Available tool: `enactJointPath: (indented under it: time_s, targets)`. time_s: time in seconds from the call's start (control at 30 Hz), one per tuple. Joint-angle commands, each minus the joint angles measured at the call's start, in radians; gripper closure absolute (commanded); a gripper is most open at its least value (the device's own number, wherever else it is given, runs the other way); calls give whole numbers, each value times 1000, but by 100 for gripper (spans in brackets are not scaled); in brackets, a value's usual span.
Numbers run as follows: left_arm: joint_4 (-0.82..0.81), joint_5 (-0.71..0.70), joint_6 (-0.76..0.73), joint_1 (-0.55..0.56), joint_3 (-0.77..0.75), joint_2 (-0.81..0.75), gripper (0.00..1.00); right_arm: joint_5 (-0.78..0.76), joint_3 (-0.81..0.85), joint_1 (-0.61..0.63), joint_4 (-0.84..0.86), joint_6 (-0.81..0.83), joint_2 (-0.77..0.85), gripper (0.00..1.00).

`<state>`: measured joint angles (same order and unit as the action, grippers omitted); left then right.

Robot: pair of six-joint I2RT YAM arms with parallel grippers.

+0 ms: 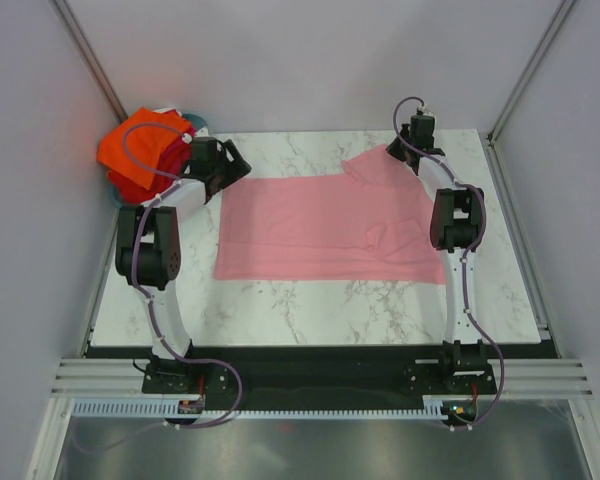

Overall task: Fold and stack the t-shirts
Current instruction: Fold the tshirt

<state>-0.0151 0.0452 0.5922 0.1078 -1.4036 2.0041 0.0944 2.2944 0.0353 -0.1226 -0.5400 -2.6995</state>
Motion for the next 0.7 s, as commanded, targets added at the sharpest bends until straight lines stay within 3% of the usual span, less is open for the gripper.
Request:
enactJointPath:
  time_s: [0.0,0.07,0.23,0.43,0.67]
  targets:
    - [10,-42,-58,-5,-15,-2,14,1,-33,8,-75,29,12,95]
    - [10,-42,-60,-3,-15,1,14,-8,-39,8,-77,28,21,100]
    - [10,-83,-69,-5,-24,28,16,-50,-61,3,-71,37,62,100]
    - [73,-136,-81,-3,-77,91,28,-30,-128,-11,-20,11,104,100]
    - [145,-241,-112,4,-190,147,30,-16,-158,-20,6,-3,127,100]
